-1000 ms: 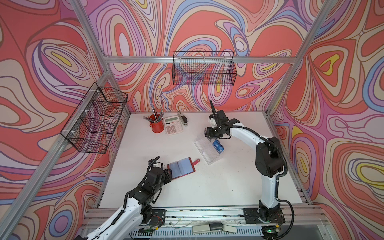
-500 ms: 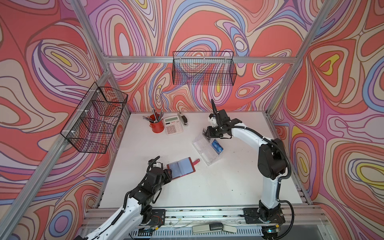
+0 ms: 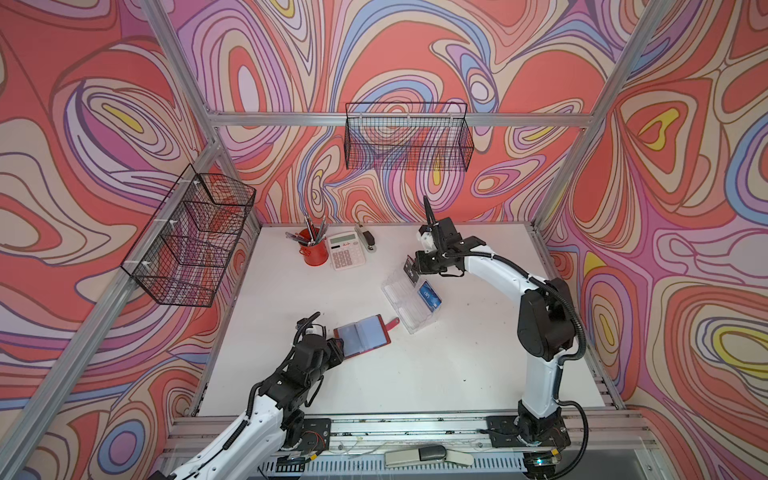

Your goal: Put the credit cards into the card holder

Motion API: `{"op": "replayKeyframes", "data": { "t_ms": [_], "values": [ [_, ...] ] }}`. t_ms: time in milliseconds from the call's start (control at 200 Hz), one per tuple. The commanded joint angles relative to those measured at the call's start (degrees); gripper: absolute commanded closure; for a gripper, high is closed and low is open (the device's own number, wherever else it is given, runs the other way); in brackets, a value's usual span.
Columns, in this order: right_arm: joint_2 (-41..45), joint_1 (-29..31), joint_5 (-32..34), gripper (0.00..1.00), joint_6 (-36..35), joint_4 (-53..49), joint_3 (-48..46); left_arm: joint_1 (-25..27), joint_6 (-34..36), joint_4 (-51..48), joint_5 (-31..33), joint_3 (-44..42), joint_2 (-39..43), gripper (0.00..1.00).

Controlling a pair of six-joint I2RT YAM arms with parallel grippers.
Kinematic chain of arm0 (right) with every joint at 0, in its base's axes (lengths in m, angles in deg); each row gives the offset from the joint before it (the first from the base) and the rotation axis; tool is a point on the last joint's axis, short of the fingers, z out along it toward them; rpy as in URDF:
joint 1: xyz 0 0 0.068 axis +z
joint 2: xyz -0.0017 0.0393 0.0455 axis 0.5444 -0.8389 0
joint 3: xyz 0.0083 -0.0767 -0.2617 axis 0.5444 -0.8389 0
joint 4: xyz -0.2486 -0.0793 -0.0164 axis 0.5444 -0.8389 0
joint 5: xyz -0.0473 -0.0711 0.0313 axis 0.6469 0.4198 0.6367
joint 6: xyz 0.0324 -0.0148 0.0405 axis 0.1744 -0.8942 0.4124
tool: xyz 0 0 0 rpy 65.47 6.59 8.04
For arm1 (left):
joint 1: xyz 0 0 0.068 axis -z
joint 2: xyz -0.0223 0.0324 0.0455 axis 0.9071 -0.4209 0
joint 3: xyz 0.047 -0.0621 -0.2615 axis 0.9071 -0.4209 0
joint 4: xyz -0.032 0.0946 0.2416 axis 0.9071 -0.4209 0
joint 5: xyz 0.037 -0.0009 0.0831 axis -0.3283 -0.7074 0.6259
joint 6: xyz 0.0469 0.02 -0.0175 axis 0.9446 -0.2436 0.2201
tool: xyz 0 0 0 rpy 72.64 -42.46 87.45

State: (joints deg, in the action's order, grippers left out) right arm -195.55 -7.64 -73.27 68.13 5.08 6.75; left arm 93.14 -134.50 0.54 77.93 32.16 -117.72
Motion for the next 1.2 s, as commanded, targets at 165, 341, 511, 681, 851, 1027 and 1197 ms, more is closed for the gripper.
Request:
{"op": "replayKeyframes", "data": {
  "t_ms": [165, 341, 511, 681, 851, 1027, 1197],
  "values": [
    [2.7, 0.4, 1.5, 0.84, -1.0, -0.4, -1.0, -0.1, 0.1, 0.6, 0.5, 0.5, -0.1, 0.54],
    [2.9, 0.3, 1.8, 0.89, -1.1, -0.4, -1.1, -0.2, 0.1, 0.9, 0.5, 0.3, 0.0, 0.54],
    [3.6, 0.4, 2.6, 0.96, -1.4, -0.7, -1.5, -0.2, 0.1, 0.7, 0.4, 0.5, 0.0, 0.54],
    [4.9, 0.4, 4.1, 0.97, -1.6, -0.8, -1.8, -0.2, 0.1, 0.8, 0.3, 0.5, -0.1, 0.54],
    [7.2, 0.3, 7.3, 1.00, -1.7, -0.8, -2.9, -0.1, -0.1, 0.8, 0.3, 0.3, 0.0, 0.54],
    [9.1, 0.5, 7.3, 0.98, -1.6, 0.9, -4.7, -0.1, -0.1, 0.7, 0.3, 0.3, 0.2, 0.54],
    [7.1, 0.5, 6.1, 0.99, -1.3, 1.6, -4.9, -0.2, -0.2, 0.8, 0.2, 0.4, 0.0, 0.54]
  ]
}}
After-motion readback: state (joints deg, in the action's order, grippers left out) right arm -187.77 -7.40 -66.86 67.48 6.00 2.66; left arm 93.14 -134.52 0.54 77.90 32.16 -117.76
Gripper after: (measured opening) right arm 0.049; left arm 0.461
